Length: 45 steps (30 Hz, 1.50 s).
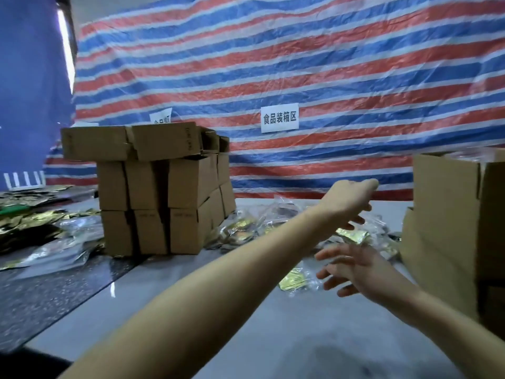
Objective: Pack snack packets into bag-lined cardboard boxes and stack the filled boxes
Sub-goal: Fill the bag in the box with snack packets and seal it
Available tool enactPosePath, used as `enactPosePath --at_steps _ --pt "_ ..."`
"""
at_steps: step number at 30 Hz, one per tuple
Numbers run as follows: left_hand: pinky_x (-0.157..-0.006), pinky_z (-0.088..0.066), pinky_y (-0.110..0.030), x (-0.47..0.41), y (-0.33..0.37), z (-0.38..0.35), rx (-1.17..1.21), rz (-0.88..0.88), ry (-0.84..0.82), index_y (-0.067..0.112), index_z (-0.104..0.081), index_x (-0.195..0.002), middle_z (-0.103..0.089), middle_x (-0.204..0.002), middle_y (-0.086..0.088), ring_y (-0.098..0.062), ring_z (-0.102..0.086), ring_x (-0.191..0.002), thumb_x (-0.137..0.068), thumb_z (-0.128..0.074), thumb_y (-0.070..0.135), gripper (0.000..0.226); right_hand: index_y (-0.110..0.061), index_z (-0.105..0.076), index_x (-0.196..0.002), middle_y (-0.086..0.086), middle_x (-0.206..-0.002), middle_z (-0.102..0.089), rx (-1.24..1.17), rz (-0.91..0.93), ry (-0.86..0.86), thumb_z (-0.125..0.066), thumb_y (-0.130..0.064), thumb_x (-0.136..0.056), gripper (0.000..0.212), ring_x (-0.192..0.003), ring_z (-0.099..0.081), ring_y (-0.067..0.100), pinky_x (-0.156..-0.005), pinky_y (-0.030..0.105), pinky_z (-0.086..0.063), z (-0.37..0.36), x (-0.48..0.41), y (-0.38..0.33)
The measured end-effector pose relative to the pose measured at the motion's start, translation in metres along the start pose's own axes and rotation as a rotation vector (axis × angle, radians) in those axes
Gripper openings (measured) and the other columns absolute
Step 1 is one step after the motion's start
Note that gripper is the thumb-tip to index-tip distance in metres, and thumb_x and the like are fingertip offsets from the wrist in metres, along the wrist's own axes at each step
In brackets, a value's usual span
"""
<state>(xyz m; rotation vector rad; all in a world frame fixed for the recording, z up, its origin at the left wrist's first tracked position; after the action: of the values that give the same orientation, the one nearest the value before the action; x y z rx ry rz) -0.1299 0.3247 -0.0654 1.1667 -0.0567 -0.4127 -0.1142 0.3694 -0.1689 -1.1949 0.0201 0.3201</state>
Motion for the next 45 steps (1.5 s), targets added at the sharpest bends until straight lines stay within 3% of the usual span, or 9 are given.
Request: enactPosePath --at_steps 2,5,11,17,21,26,28,34,45 --pt "-0.070 -0.045 -0.031 0.005 -0.024 0.038 -0.095 -0.040 0.094 0.002 -0.062 -0.111 -0.065 -0.108 -0.016 -0.024 -0.057 -0.086 -0.106 -0.047 0.030 0.032 -0.018 -0.071 -0.106 0.003 -0.087 -0.078 -0.056 -0.020 0.005 -0.059 -0.005 -0.097 0.020 -0.076 -0.075 0.019 -0.065 0.029 -0.055 -0.024 -0.018 0.005" --pt "-0.085 -0.054 -0.036 0.015 -0.064 0.093 -0.305 -0.043 0.225 0.005 -0.062 -0.116 -0.065 -0.108 -0.010 -0.023 -0.062 -0.096 -0.100 -0.055 0.024 0.026 -0.018 -0.071 -0.105 0.004 -0.084 -0.078 -0.129 -0.023 0.027 -0.061 -0.002 -0.094 0.022 -0.069 -0.071 0.017 -0.062 0.028 -0.051 -0.055 -0.046 0.010" --pt "-0.092 -0.038 -0.041 0.030 -0.083 0.209 -1.204 -0.117 0.607 0.017 -0.044 -0.135 -0.051 -0.129 -0.009 -0.032 -0.051 -0.117 -0.087 -0.059 0.034 0.053 -0.012 -0.072 -0.106 0.008 -0.085 -0.077 -0.267 0.050 0.081 -0.063 0.000 -0.094 0.018 -0.064 -0.069 0.016 -0.061 0.029 -0.049 -0.082 -0.107 -0.014" --pt "-0.120 -0.023 -0.048 0.017 -0.084 0.318 -1.521 0.042 0.843 0.017 -0.016 -0.156 -0.023 -0.157 -0.017 -0.035 -0.027 -0.144 -0.083 -0.071 0.035 0.094 -0.016 -0.072 -0.104 0.007 -0.086 -0.078 -0.435 0.198 0.148 -0.057 -0.006 -0.100 0.019 -0.073 -0.073 0.020 -0.064 0.030 -0.054 -0.064 -0.157 -0.049" --pt "-0.124 -0.012 -0.057 0.001 -0.077 0.367 -1.742 0.157 0.909 0.013 0.000 -0.157 -0.009 -0.162 -0.018 -0.038 -0.014 -0.150 -0.081 -0.077 0.042 0.112 -0.012 -0.073 -0.104 0.011 -0.087 -0.077 -0.498 0.172 0.170 -0.058 -0.006 -0.099 0.016 -0.072 -0.073 0.022 -0.071 0.039 -0.054 -0.053 -0.168 -0.026" --pt "-0.123 -0.007 -0.059 -0.013 -0.069 0.411 -1.792 0.279 1.015 0.007 0.010 -0.156 -0.003 -0.164 -0.018 -0.037 -0.006 -0.154 -0.077 -0.082 0.048 0.127 -0.009 -0.074 -0.103 0.010 -0.082 -0.077 -0.517 0.123 0.181 -0.058 -0.004 -0.098 0.017 -0.068 -0.072 0.021 -0.059 0.028 -0.057 -0.041 -0.175 -0.007" --pt "-0.122 -0.009 -0.060 -0.019 -0.063 0.416 -1.806 0.252 1.036 0.007 0.007 -0.156 -0.011 -0.164 -0.016 -0.035 -0.011 -0.153 -0.078 -0.082 0.045 0.125 -0.010 -0.075 -0.101 0.011 -0.081 -0.076 -0.528 0.127 0.183 -0.058 -0.004 -0.098 0.017 -0.065 -0.072 0.020 -0.053 0.024 -0.056 -0.035 -0.176 -0.007" --pt "-0.118 -0.021 -0.064 -0.030 -0.045 0.413 -1.786 0.198 1.035 0.003 -0.015 -0.155 -0.035 -0.152 -0.016 -0.032 -0.034 -0.143 -0.079 -0.081 0.028 0.104 -0.013 -0.075 -0.099 0.011 -0.084 -0.076 -0.521 0.164 0.185 -0.061 -0.008 -0.097 0.015 -0.069 -0.072 0.021 -0.056 0.026 -0.055 -0.027 -0.171 -0.015" --pt "-0.109 -0.034 -0.059 0.027 0.022 0.341 -1.598 -0.404 1.093 -0.005 -0.042 -0.142 -0.046 -0.136 -0.030 -0.047 -0.045 -0.123 -0.072 -0.089 0.024 0.089 -0.010 -0.073 -0.101 0.009 -0.080 -0.076 -0.520 0.226 0.212 -0.058 -0.006 -0.099 0.015 -0.068 -0.072 0.020 -0.064 0.031 -0.053 -0.010 -0.148 -0.043"
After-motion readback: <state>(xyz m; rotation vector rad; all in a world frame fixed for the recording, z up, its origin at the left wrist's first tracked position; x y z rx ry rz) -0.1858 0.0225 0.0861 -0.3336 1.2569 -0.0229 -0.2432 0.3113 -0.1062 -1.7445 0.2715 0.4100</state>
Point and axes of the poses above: each hand's wrist, its own x-axis away from the middle knuckle, its own z-axis out of the back of the hand, y = z × x, the point moved 9 cm from there along -x, towards the middle knuckle
